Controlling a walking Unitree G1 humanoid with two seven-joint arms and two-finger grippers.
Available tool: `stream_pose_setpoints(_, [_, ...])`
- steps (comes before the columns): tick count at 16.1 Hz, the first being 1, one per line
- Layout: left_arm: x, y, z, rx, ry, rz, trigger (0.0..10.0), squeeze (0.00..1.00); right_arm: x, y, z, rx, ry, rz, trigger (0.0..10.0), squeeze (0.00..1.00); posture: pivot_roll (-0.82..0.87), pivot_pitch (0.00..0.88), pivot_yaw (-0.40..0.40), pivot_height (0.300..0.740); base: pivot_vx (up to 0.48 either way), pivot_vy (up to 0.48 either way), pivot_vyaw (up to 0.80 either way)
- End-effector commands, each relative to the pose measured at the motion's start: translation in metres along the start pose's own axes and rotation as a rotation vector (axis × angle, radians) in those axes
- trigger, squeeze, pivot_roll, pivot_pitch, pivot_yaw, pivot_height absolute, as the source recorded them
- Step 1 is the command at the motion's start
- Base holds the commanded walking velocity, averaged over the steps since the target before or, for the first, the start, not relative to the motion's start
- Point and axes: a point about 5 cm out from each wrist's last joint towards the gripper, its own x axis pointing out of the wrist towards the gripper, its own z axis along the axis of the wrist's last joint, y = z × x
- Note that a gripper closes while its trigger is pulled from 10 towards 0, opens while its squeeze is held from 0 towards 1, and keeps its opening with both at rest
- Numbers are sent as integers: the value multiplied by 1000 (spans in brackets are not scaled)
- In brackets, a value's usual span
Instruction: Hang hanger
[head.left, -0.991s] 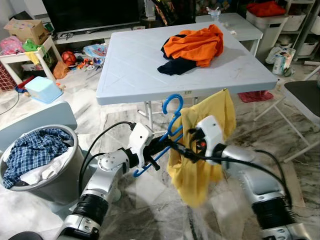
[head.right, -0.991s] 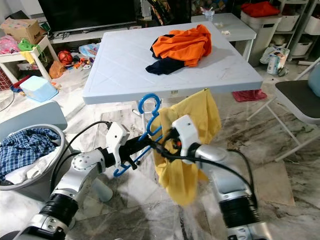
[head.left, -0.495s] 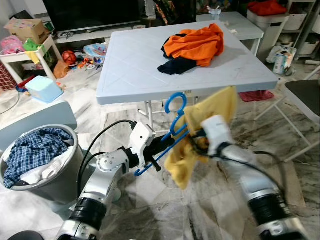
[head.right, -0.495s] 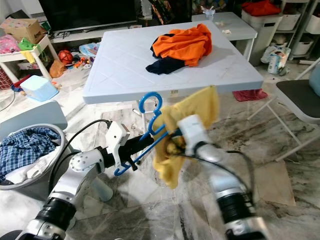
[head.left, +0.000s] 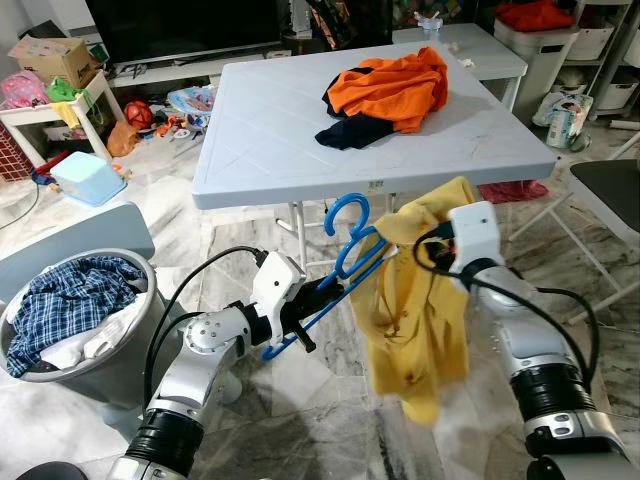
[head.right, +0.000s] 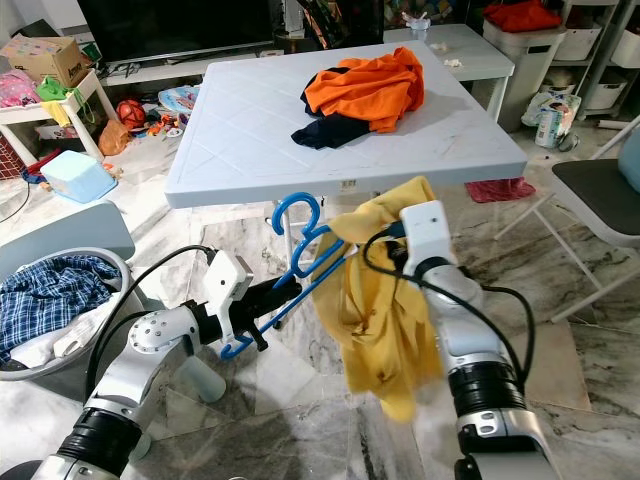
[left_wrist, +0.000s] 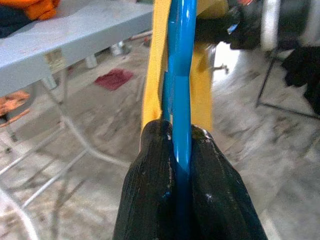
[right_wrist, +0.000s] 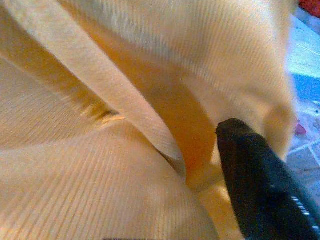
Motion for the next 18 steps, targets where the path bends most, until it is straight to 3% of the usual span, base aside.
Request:
stream_pose_setpoints(1, [1,7,5,40,13,28,3216,0,2,-5,20,13,-68,-14,0,0,-154,0,72,740,0,0,0])
stream_pose_setpoints(5, [-2,12,-8,94,111,61,2745,0,-1,-19,34,75,-117,-82,0,0,-161,0,77,740,0,0,0])
stream_pose_setpoints(8, [-3,5,-11,116,127,1,1255,0,3,-25,42,146,-130,-161,0,0,-161,0,78,740,0,0,0])
stream_pose_setpoints(13, [-15,5,-14,130,132,-7,667,0,8,-26,43,137,-134,-226,0,0,-147,0,65,740,0,0,0])
stream_pose_setpoints(18, [-38,-11,-6,53,90,-188,0,0,9,-49,38,112,-104,-395,0,0,-142,0,60,740,0,0,0])
